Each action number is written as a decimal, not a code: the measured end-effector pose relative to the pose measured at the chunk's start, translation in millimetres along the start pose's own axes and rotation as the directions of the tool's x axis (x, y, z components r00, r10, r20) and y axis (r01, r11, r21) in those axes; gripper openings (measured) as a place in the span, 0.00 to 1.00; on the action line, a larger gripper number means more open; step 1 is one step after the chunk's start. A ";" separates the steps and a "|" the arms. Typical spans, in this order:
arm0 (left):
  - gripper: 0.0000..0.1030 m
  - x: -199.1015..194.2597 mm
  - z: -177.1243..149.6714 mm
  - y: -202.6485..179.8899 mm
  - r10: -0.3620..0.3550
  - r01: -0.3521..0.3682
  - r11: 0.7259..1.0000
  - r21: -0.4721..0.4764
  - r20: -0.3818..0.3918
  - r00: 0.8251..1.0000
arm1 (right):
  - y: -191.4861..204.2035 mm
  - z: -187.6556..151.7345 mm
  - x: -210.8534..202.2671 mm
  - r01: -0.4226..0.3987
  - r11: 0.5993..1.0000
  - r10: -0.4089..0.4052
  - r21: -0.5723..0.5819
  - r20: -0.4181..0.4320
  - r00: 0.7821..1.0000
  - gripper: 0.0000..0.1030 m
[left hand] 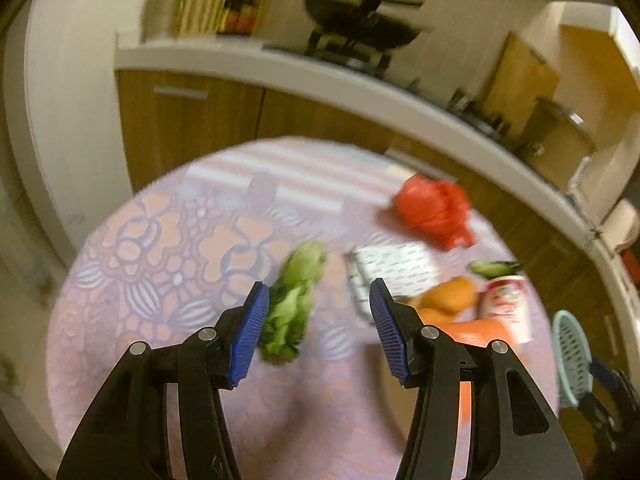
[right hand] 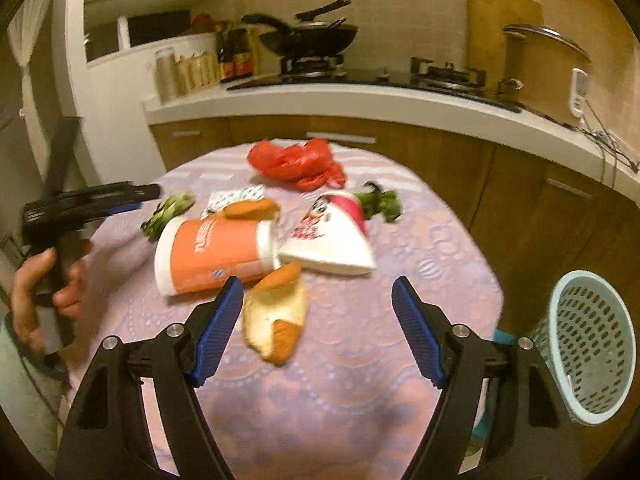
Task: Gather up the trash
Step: 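Return both tools to the table above the bread crust and greens, then grasp the bread crust with the right tool while the left tool grasps the green leaf, then carry the crust and leaf over the basket and open both tools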
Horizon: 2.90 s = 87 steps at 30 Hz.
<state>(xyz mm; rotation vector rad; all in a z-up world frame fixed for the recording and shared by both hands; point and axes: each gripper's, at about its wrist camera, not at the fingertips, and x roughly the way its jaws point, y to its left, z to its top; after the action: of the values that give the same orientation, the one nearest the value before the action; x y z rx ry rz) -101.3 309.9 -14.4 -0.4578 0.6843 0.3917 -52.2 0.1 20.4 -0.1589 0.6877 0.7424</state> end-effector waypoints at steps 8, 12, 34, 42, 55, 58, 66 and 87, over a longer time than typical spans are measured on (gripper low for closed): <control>0.45 38.7 -6.6 -0.3 0.103 -0.102 0.994 0.044 -0.037 0.994 | 1.8 -13.5 14.7 -0.020 0.999 0.021 0.030 -0.038 0.999 0.71; 0.24 40.0 -7.7 -1.9 0.095 -0.093 0.994 0.059 -0.040 0.995 | 4.0 -20.3 26.9 -0.035 0.998 0.039 0.043 -0.083 0.996 0.71; 0.23 -39.6 -9.4 -66.9 -0.133 0.127 0.990 0.068 0.085 0.987 | 15.2 -18.8 47.2 -0.096 0.995 0.099 0.022 -0.179 0.979 0.20; 0.23 -66.3 -12.1 -123.4 -0.246 0.230 0.963 0.144 0.107 0.963 | -20.1 -3.1 -1.7 -0.075 0.995 0.078 0.058 -0.051 0.996 0.20; 0.23 -52.3 -32.9 -245.3 -0.454 0.442 0.864 0.240 -0.006 0.891 | -136.6 0.3 -61.7 0.111 0.968 -0.129 0.226 0.069 0.989 0.20; 0.23 -44.4 -41.7 -285.9 -0.489 0.480 0.832 0.278 -0.043 0.871 | -166.4 -5.2 -74.7 0.171 0.950 -0.197 0.262 0.077 0.977 0.20; 0.23 -18.6 -64.6 -370.5 -0.538 0.552 0.761 0.342 -0.143 0.831 | -234.8 -30.0 -94.5 0.271 0.896 -0.310 0.352 0.058 0.949 0.20; 0.24 98.7 -150.9 -485.6 -0.471 0.642 0.699 0.315 -0.473 0.744 | -361.2 -112.0 -57.9 0.351 0.749 -0.297 0.561 -0.189 0.936 0.23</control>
<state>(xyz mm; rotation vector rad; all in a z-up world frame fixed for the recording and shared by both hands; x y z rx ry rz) 127.8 -153.2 -52.3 -0.2599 0.9182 -0.4695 100.6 -339.8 -66.2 0.2607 0.9196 0.1574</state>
